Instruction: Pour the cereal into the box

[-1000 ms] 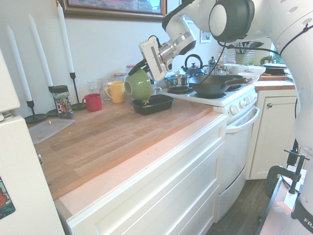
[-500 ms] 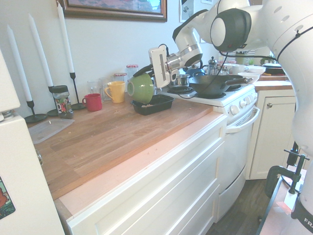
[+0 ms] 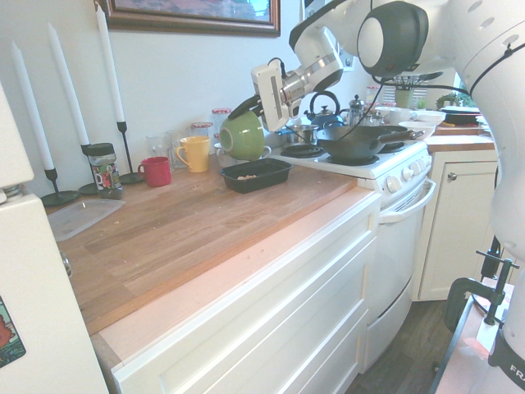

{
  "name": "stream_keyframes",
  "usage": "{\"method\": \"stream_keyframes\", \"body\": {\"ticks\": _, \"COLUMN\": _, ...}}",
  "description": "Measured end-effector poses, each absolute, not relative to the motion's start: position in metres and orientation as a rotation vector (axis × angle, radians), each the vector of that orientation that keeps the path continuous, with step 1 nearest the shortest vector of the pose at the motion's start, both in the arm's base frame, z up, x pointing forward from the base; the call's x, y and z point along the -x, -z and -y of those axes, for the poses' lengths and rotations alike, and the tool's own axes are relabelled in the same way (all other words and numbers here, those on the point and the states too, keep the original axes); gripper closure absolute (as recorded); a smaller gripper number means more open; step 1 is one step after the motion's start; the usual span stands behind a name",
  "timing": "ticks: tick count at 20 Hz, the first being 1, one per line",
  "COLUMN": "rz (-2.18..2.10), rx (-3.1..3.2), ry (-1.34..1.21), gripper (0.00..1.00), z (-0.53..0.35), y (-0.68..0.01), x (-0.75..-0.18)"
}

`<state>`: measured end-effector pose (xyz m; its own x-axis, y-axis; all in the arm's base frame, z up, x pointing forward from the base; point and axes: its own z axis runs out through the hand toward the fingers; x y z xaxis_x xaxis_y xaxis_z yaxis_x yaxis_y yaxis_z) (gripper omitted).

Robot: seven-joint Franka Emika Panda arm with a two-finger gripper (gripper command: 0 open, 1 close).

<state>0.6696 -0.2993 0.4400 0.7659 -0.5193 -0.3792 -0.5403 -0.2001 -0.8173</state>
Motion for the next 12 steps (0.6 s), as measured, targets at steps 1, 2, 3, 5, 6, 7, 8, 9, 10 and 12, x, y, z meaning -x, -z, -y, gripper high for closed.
{"method": "stream_keyframes", "body": {"ticks": 1, "rz": -0.834, "rx": 1.902, "ry": -0.024, "gripper": 1.0, "z": 0.285, "y": -0.458, "x": -0.672}}
{"method": "stream_keyframes", "body": {"ticks": 2, "rz": -0.857, "rx": 1.958, "ry": -0.02, "gripper": 1.0, "z": 0.268, "y": -0.475, "x": -0.677}}
{"method": "stream_keyframes", "body": {"ticks": 3, "rz": -0.877, "rx": 2.013, "ry": -0.014, "gripper": 1.0, "z": 0.248, "y": -0.487, "x": -0.683}}
{"method": "stream_keyframes", "body": {"ticks": 5, "rz": -0.92, "rx": 2.132, "ry": 0.0, "gripper": 1.0, "z": 0.203, "y": -0.497, "x": -0.697}}
{"method": "stream_keyframes", "body": {"ticks": 6, "rz": -0.94, "rx": 2.192, "ry": 0.009, "gripper": 1.0, "z": 0.18, "y": -0.496, "x": -0.703}}
{"method": "stream_keyframes", "body": {"ticks": 7, "rz": -0.957, "rx": 2.252, "ry": 0.018, "gripper": 1.0, "z": 0.16, "y": -0.493, "x": -0.708}}
{"method": "stream_keyframes", "body": {"ticks": 8, "rz": -0.975, "rx": 2.311, "ry": 0.029, "gripper": 1.0, "z": 0.141, "y": -0.489, "x": -0.711}}
{"method": "stream_keyframes", "body": {"ticks": 9, "rz": -0.99, "rx": 2.369, "ry": 0.044, "gripper": 1.0, "z": 0.122, "y": -0.485, "x": -0.713}}
{"method": "stream_keyframes", "body": {"ticks": 10, "rz": -1.008, "rx": 2.425, "ry": 0.061, "gripper": 1.0, "z": 0.105, "y": -0.481, "x": -0.714}}
{"method": "stream_keyframes", "body": {"ticks": 12, "rz": -1.039, "rx": 2.548, "ry": 0.106, "gripper": 1.0, "z": 0.07, "y": -0.472, "x": -0.716}}
